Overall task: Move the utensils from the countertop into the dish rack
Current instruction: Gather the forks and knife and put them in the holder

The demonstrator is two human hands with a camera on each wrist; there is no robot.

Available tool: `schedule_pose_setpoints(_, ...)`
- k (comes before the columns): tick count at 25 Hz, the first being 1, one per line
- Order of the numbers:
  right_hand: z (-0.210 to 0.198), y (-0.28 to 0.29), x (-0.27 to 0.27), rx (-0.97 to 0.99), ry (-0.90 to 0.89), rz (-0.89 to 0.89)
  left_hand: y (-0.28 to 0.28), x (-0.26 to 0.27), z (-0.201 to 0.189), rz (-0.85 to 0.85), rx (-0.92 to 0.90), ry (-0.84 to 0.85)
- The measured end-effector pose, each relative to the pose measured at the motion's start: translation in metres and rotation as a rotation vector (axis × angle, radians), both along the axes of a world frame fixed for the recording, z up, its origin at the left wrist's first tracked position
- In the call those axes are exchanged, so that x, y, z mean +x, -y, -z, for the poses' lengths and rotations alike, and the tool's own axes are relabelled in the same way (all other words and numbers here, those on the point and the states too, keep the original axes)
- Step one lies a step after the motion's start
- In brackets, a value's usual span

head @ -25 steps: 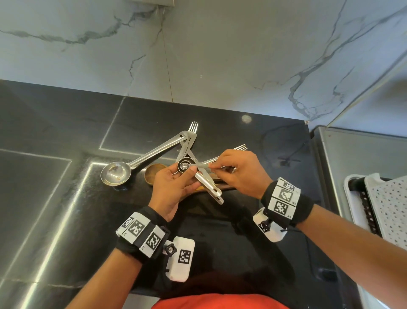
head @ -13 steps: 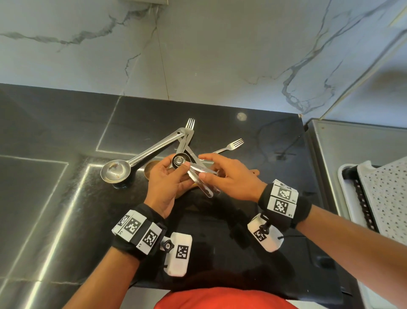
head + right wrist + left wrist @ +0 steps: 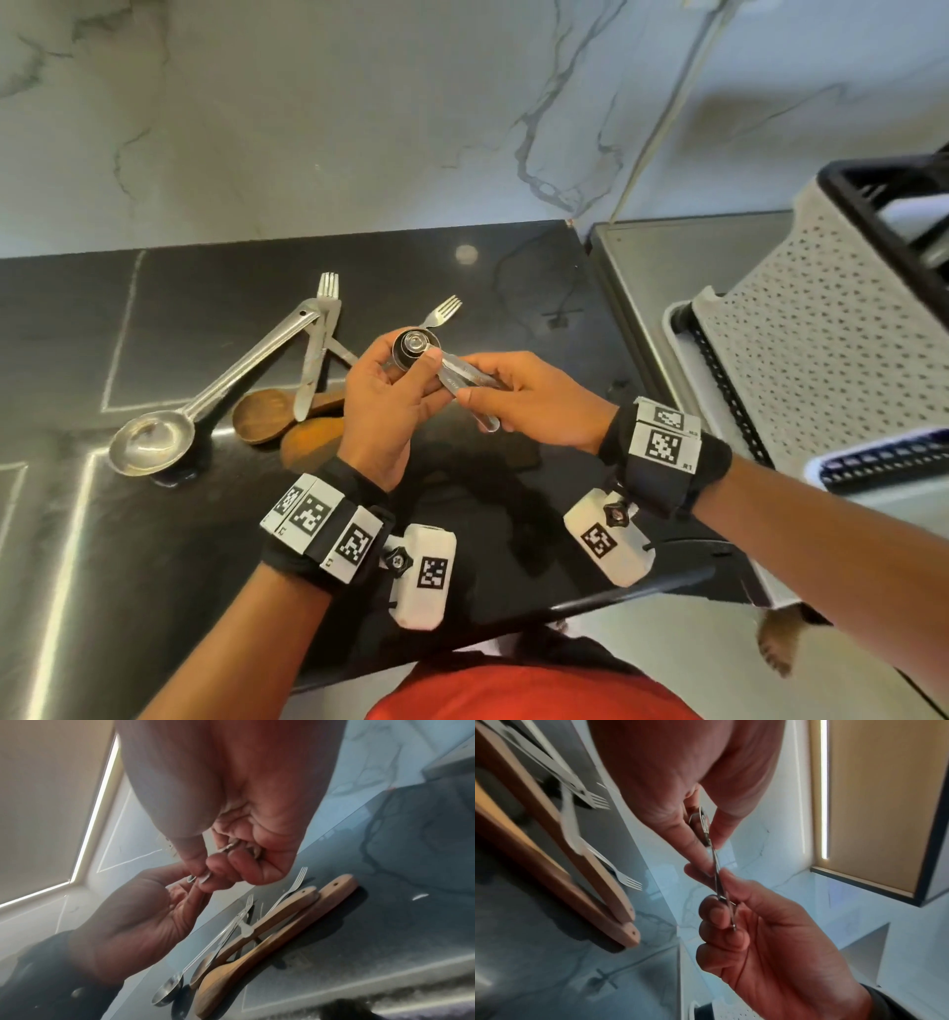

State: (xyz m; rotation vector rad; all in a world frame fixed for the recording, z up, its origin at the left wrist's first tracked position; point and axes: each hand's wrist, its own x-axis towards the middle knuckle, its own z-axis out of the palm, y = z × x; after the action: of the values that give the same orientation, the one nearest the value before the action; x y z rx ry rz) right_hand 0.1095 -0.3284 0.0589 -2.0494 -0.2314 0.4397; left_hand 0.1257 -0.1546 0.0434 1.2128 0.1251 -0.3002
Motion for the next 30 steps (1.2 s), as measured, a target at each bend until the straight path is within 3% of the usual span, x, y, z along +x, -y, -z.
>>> schedule_pose_setpoints(4,-0.022,0.043,-0.023,0.020,0.008,0.109,0.049,-0.004,-0.018,0.069,0.018,0.042)
schedule_pose_setpoints(9,-0.061,0.107,-0.036,-0.113,0.178,0.131,0.108,-0.007,-0.052,0.162,-0.073,0.085)
schedule_pose_setpoints(12,-0.114,0.166,-0.035,-0.313,0.258,0.103,0.159,-0.012,-0.086,0.236,-0.014,0.144)
schedule_pose_setpoints(15,-0.180,0.236,-0.036,-0.632,0.379,0.028,0.215,-0.019,-0.112,0.274,0.106,0.265)
schedule_pose_setpoints(19,-0.242,0.342,-0.032,-0.987,0.527,0.008,0.282,-0.031,-0.109,0.300,0.284,0.381)
schedule_pose_setpoints(22,-0.247,0.411,-0.013,-1.120,0.517,-0.021,0.321,-0.039,-0.091,0.346,0.378,0.367)
schedule_pose_setpoints(24,-0.236,0.437,0.004,-1.171,0.475,-0.135,0.337,-0.044,-0.083,0.387,0.372,0.301)
schedule_pose_setpoints(30,-0.204,0.437,0.046,-1.214,0.442,-0.481,0.347,-0.044,-0.089,0.414,0.300,0.126)
